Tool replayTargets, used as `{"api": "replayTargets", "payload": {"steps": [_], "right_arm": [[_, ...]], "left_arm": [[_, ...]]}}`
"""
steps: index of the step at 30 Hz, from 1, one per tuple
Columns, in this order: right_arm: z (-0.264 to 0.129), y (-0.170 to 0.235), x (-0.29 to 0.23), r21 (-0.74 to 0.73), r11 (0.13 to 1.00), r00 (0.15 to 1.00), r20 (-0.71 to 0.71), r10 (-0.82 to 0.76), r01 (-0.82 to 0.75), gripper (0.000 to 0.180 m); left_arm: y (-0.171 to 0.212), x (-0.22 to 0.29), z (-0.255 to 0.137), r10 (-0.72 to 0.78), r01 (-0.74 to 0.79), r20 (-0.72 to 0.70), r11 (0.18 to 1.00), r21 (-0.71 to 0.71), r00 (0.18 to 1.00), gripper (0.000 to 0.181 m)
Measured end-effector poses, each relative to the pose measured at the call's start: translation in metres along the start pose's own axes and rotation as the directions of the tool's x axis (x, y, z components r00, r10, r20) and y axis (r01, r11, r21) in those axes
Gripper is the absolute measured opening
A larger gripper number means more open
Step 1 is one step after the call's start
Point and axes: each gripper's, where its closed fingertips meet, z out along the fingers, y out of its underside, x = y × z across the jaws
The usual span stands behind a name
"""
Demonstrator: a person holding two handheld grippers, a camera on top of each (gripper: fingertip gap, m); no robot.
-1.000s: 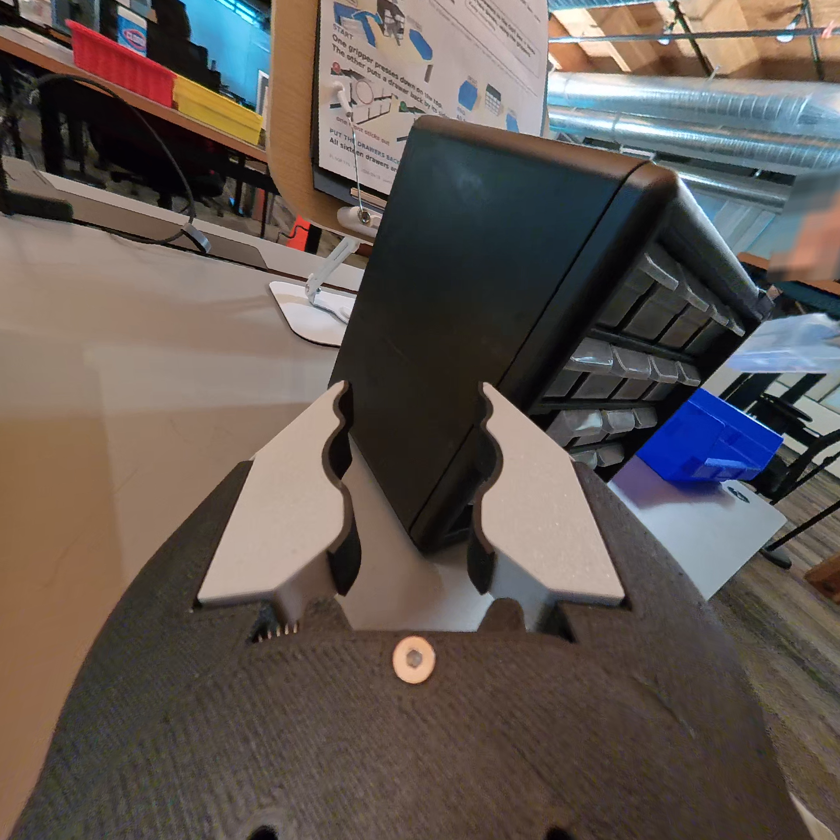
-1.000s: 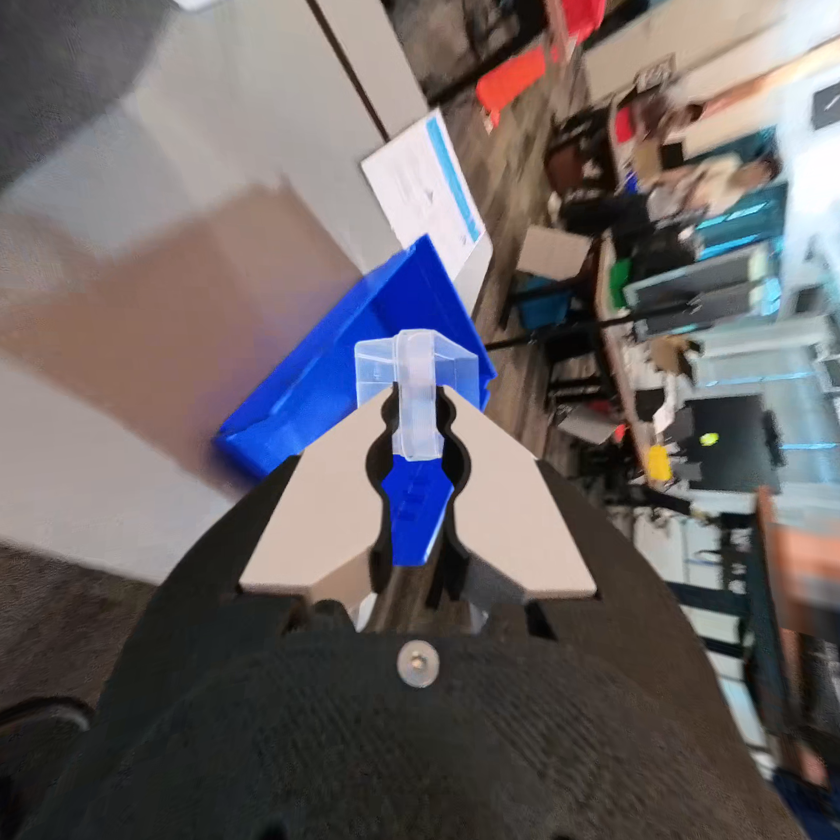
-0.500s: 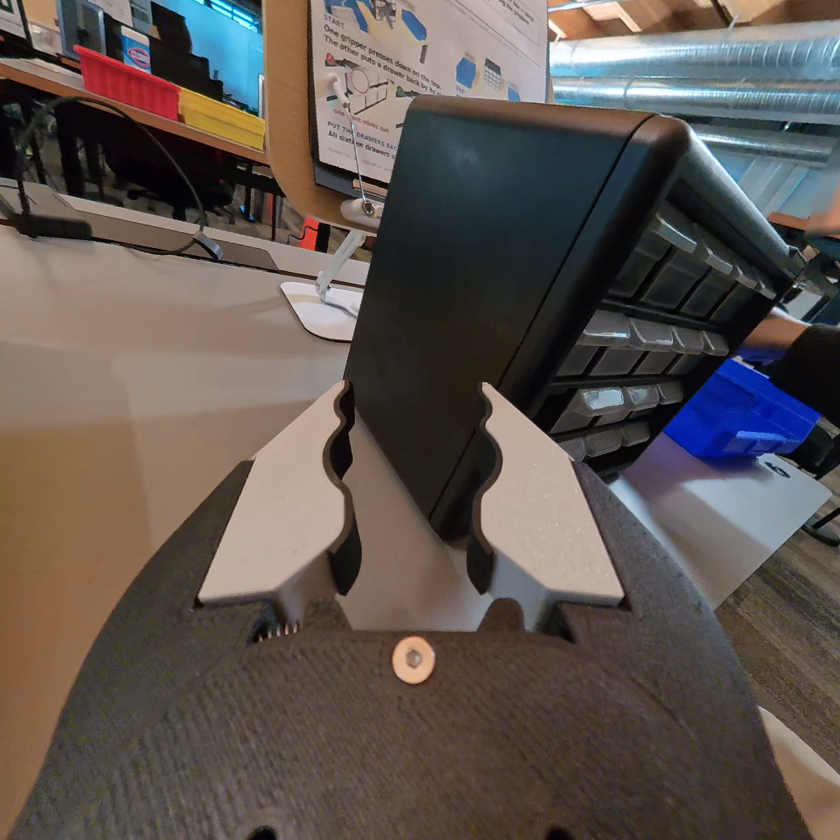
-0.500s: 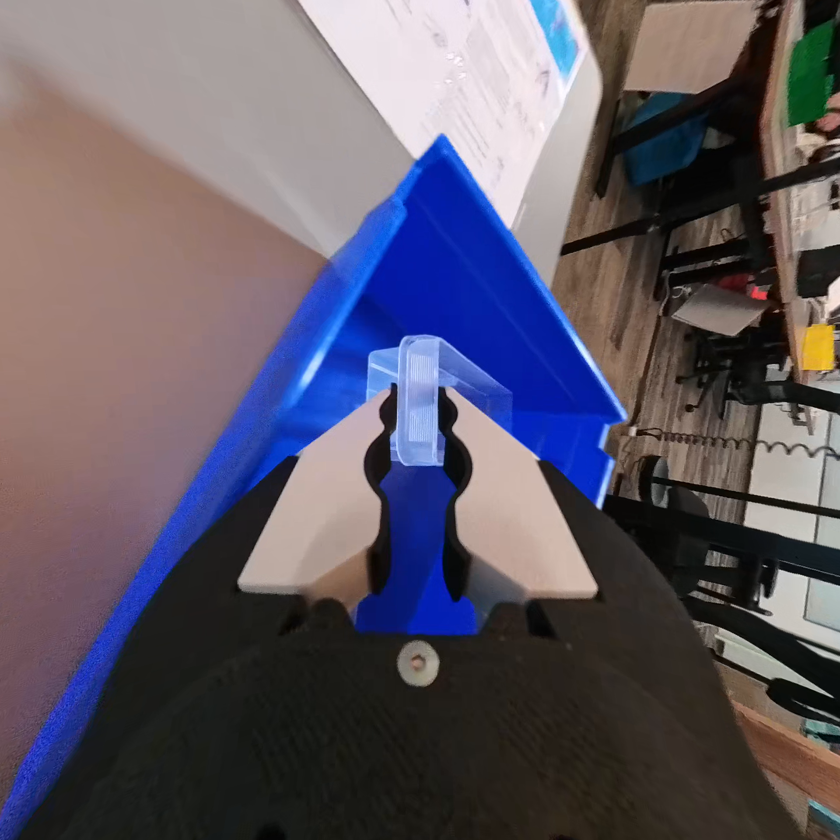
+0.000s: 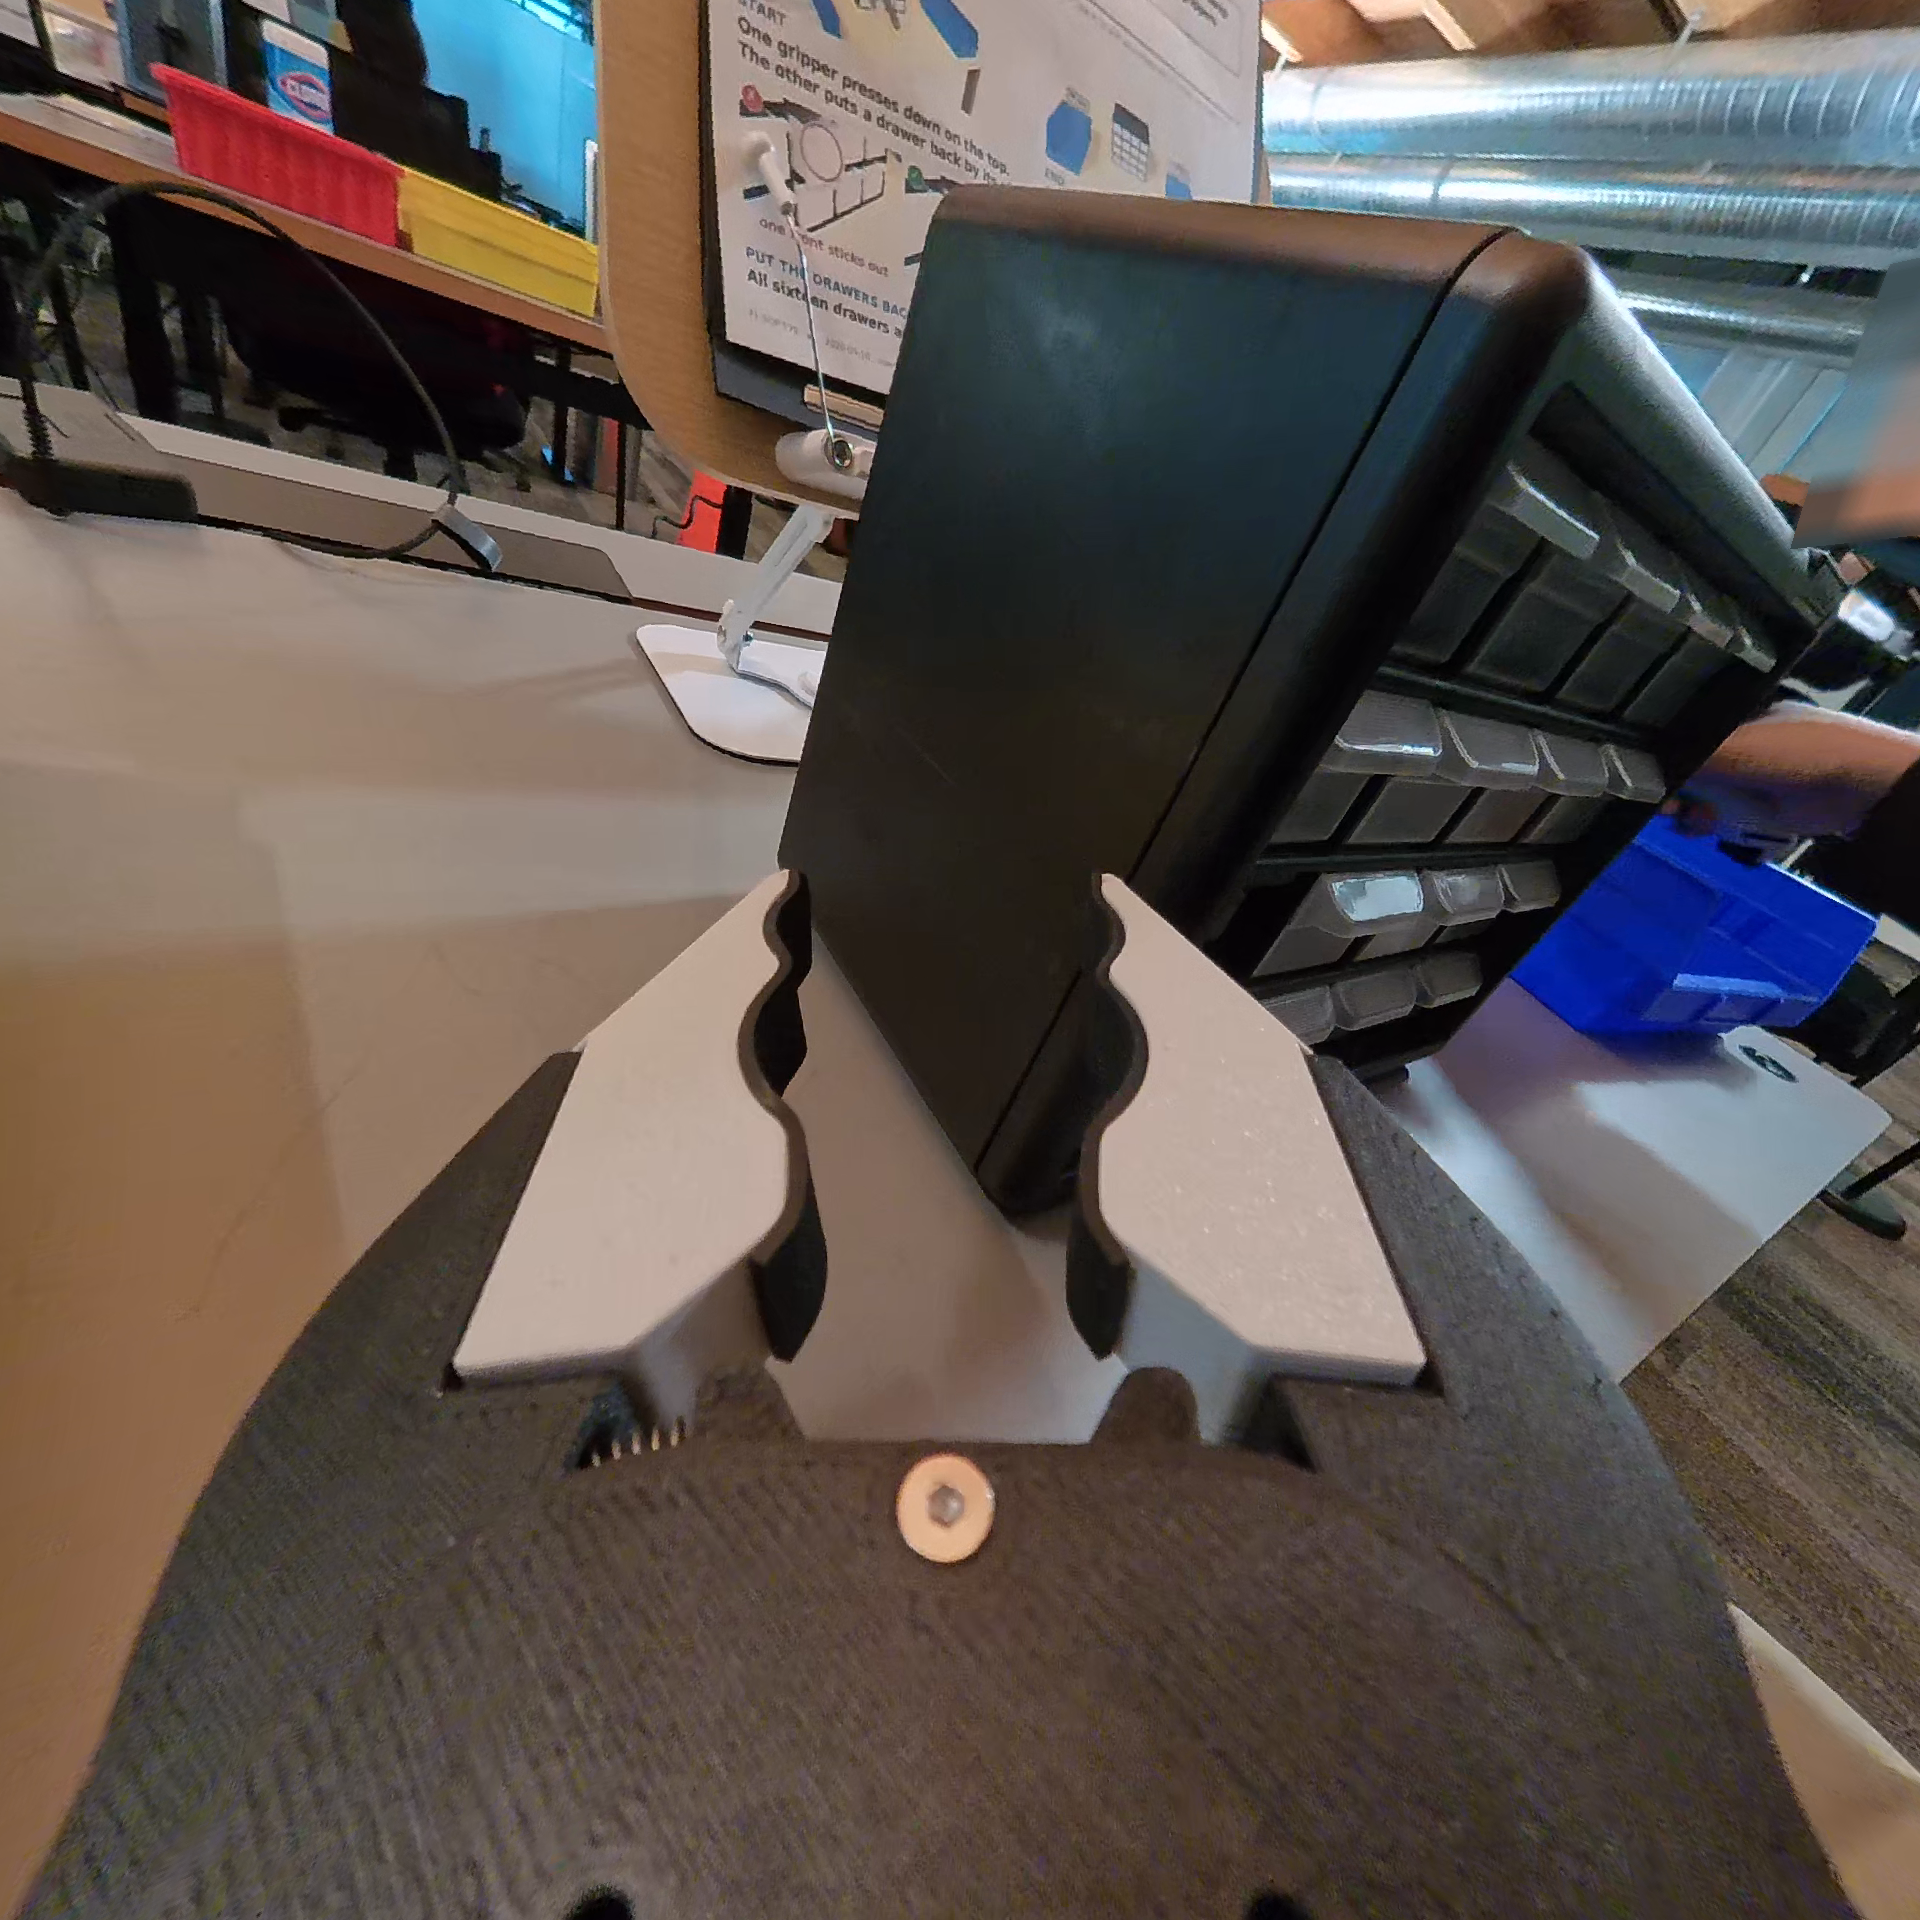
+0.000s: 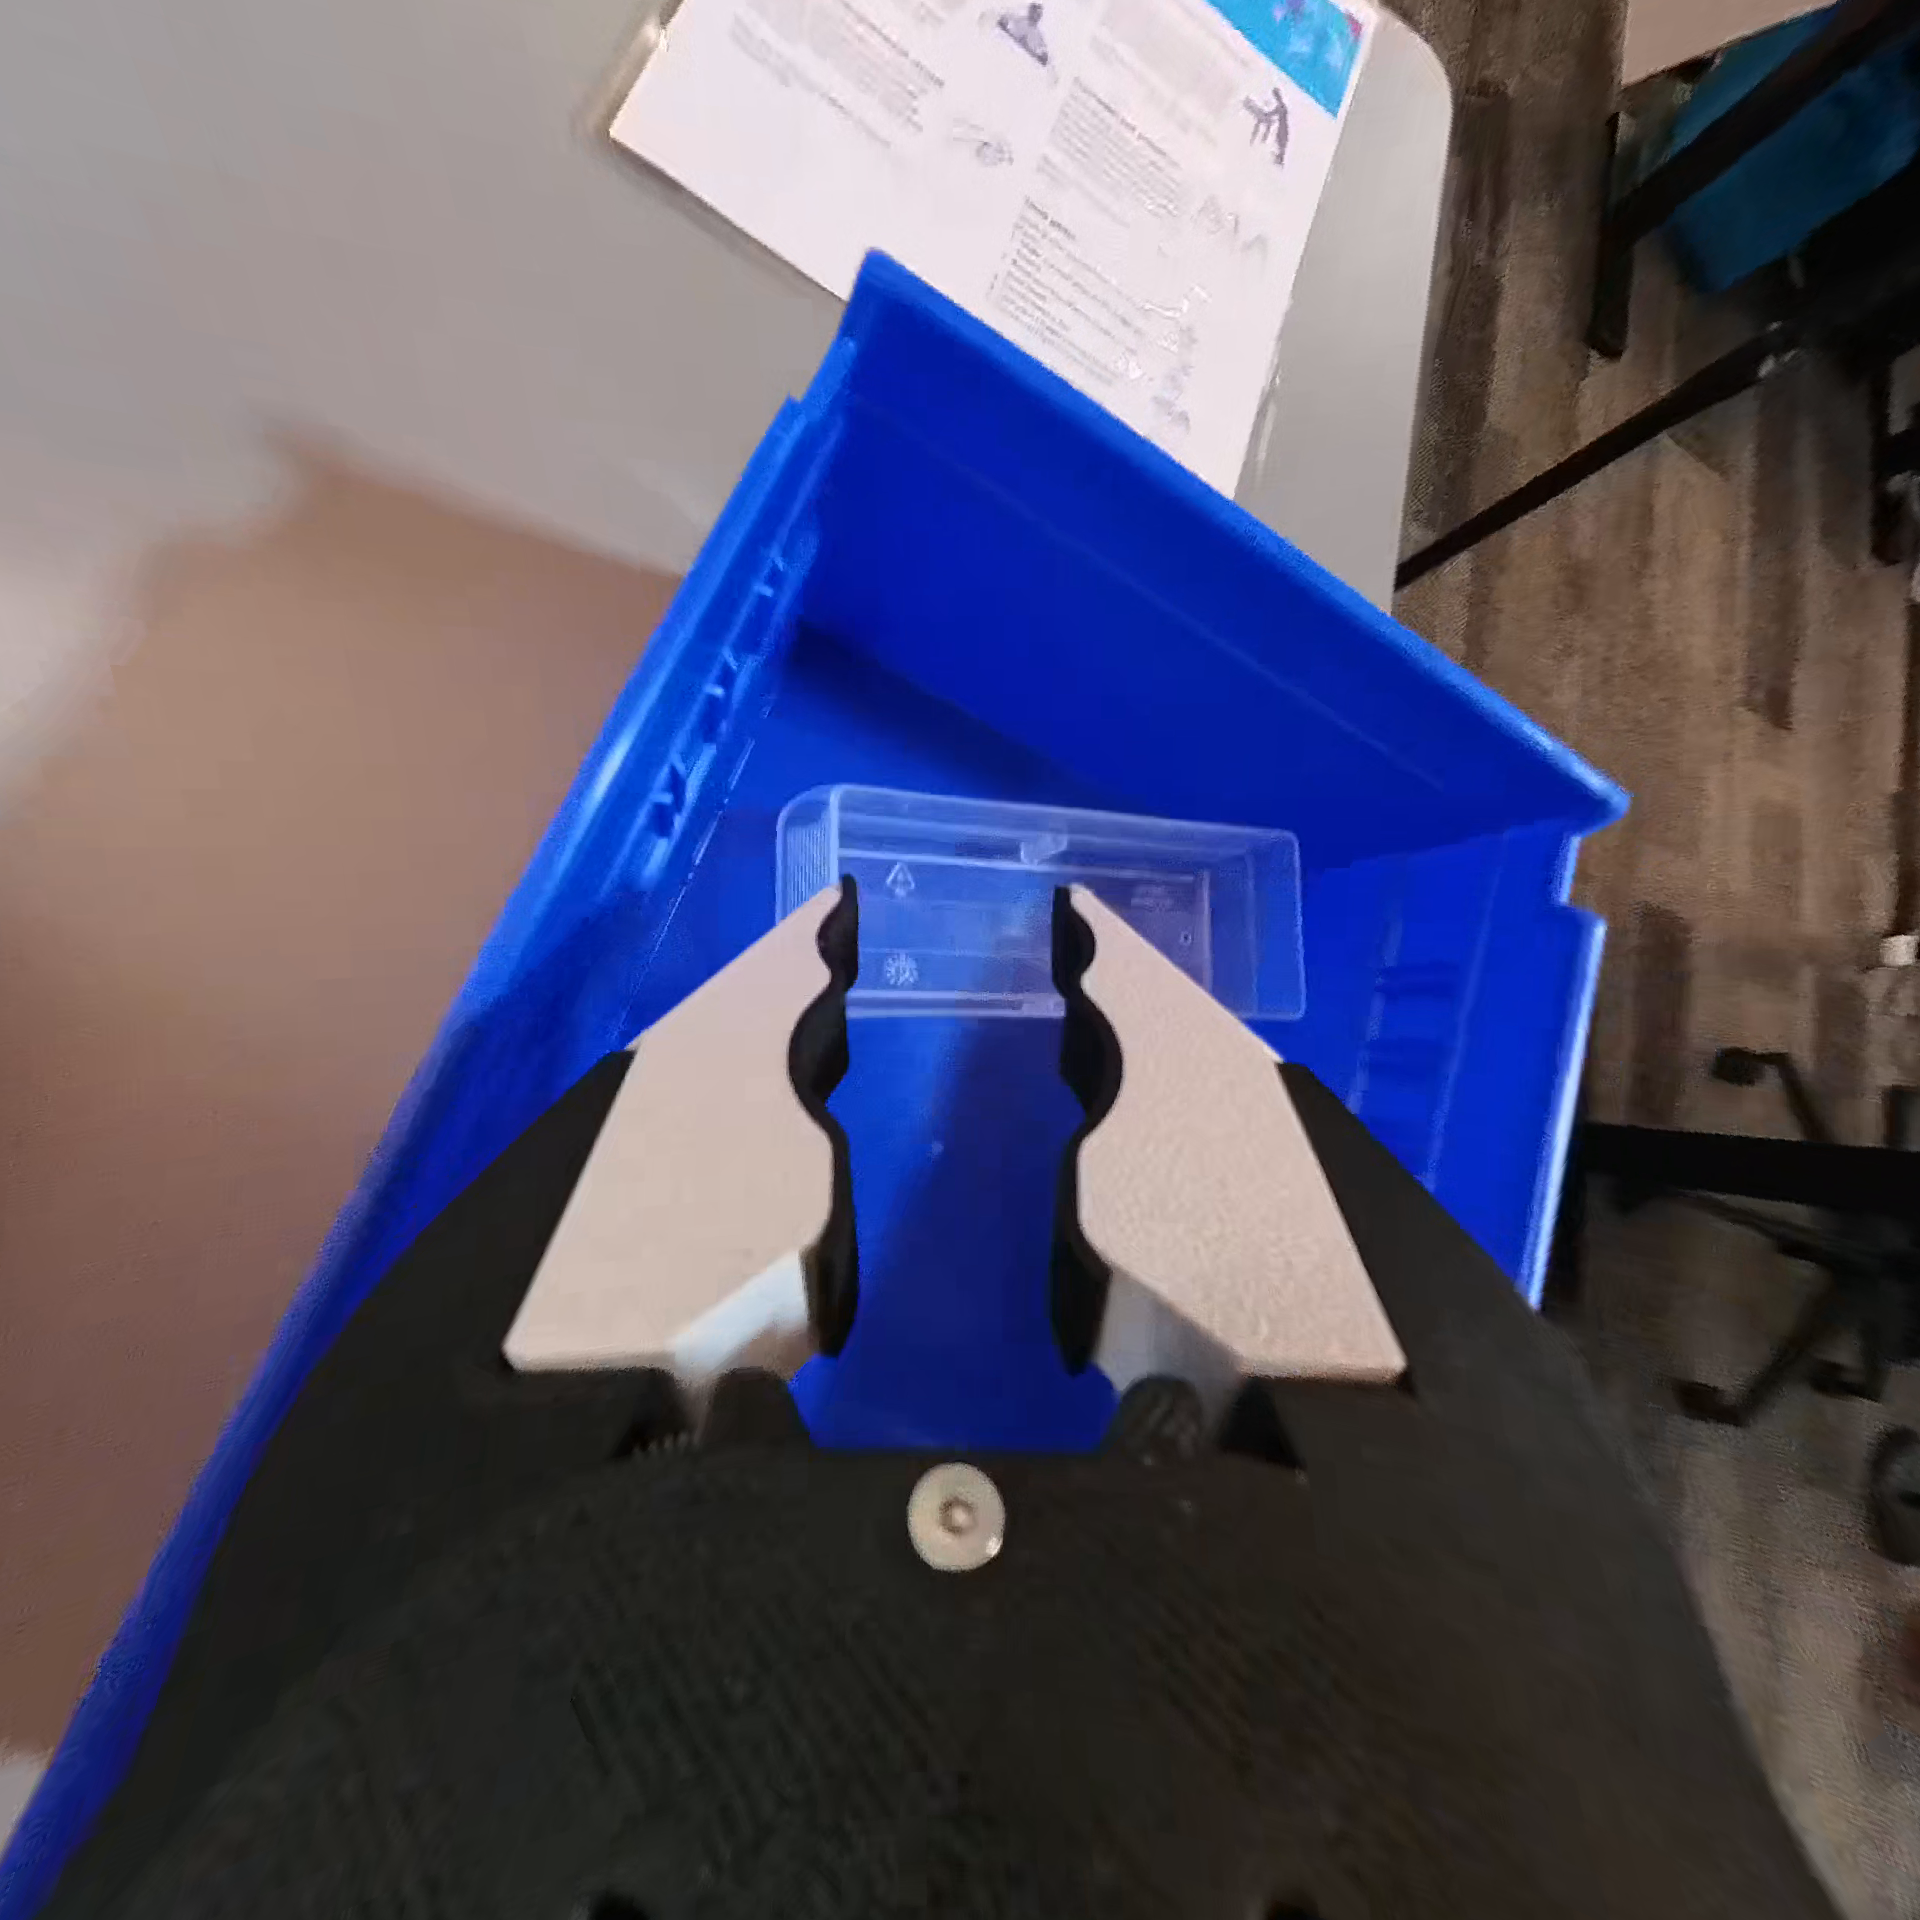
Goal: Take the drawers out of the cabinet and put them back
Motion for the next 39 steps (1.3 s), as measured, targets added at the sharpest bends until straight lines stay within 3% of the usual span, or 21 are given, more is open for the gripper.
{"api": "replayTargets", "payload": {"steps": [2,4,9,14,19,22,26,33,36,39], "right_arm": [[-0.006,0.012,0.006,-0.005,0.998,0.998,0.018,0.062,-0.062,0.033],[-0.009,0.035,0.011,-0.078,0.993,0.996,0.014,0.086,-0.085,0.016],[0.011,0.080,0.000,-0.288,0.957,0.997,0.055,0.050,-0.032,0.011],[0.044,0.066,0.004,-0.230,0.973,0.999,-0.033,-0.011,0.003,0.009],[0.050,0.047,0.004,-0.096,0.989,0.994,-0.025,0.109,-0.111,0.003],[0.032,0.051,0.015,-0.083,0.991,0.993,-0.059,0.103,-0.108,0.009],[-0.022,0.044,0.012,0.040,0.991,0.989,-0.060,0.132,-0.130,0.014],[-0.130,0.025,-0.061,0.316,0.871,0.915,0.277,0.293,-0.375,0.045],[-0.126,0.047,-0.092,0.281,0.908,0.937,0.254,0.241,-0.310,0.055],[-0.107,0.065,-0.112,0.251,0.934,0.953,0.230,0.199,-0.255,0.033]], "left_arm": [[0.000,0.000,0.000,-0.001,0.001,0.002,1.000,0.000,1.000,0.050],[0.001,-0.001,0.001,0.002,-0.002,0.005,1.000,-0.003,1.000,0.050],[0.004,0.001,0.004,0.006,-0.006,0.004,1.000,-0.010,1.000,0.050],[0.003,0.000,0.006,0.022,-0.022,0.013,1.000,-0.008,1.000,0.049],[0.001,-0.006,0.003,0.003,-0.003,0.026,1.000,0.001,1.000,0.049],[0.000,-0.009,0.000,-0.008,0.008,0.031,1.000,0.003,0.999,0.049],[0.000,-0.010,-0.003,-0.011,0.011,0.033,1.000,0.004,0.999,0.049],[0.001,-0.007,-0.003,-0.014,0.014,0.032,1.000,-0.002,0.999,0.048],[-0.004,-0.003,-0.006,-0.033,0.033,0.023,0.999,0.018,0.999,0.049],[-0.005,-0.001,-0.005,-0.024,0.024,0.025,1.000,0.019,0.999,0.048]]}}
